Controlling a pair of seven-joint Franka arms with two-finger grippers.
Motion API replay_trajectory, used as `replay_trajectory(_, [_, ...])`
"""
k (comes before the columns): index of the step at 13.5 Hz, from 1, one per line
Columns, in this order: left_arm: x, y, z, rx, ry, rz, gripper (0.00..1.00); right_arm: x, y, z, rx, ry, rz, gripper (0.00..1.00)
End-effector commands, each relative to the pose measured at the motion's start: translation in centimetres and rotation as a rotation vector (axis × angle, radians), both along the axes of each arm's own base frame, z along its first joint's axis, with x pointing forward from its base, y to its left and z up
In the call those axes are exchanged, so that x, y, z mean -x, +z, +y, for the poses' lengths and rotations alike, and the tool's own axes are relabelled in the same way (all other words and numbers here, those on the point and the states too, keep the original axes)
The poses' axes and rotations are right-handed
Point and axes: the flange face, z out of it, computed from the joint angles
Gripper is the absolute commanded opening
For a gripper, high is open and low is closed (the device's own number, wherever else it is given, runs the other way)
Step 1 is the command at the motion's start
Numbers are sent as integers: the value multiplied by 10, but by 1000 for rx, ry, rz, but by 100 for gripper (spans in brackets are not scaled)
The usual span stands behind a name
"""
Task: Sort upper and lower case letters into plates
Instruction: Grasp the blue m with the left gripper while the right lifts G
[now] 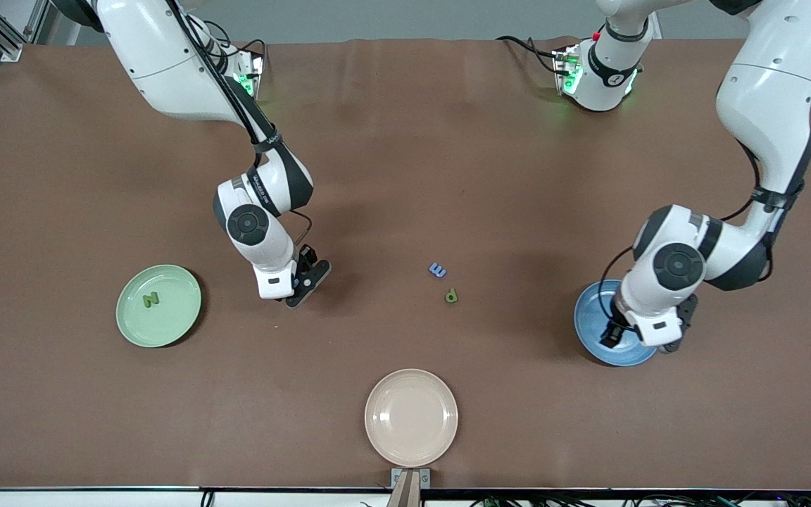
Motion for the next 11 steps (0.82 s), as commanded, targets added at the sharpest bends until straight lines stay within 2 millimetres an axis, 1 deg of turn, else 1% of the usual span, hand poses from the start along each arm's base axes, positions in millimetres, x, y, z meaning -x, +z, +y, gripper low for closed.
replay_trajectory(1, [25,18,-72,-6,44,-13,98,2,-7,-8,6,12,10,44])
replay_trajectory(2, [35,16,-98,3,38,-10,96,2,-7,-8,6,12,10,36])
replay_trajectory(3, [46,14,-126,7,5,-7,91,2,-7,-8,6,12,10,33])
replay_trajectory(4, [59,11,-156,14,-26,-5,84,2,-6,-7,5,14,8,31])
replay_trajectory(6, [71,7,-196,38,-19,-13,80,2,-6,-7,5,14,8,22])
replay_trajectory(7, [80,0,-216,49,-29,-3,79,0,-1,-7,1,5,1,21])
replay_trajectory(8, [89,-5,-239,66,-40,-4,79,-7,8,-12,-1,-6,-10,20])
replay_trajectory(9, [99,-12,-259,85,-54,-4,79,-21,33,-20,-14,-24,-42,20])
replay_trajectory(10, [109,-24,-275,101,-76,7,77,-34,60,-32,-6,-49,-29,19])
replay_trajectory(11, [118,-31,-287,123,-93,10,75,-44,86,-42,13,-69,12,18])
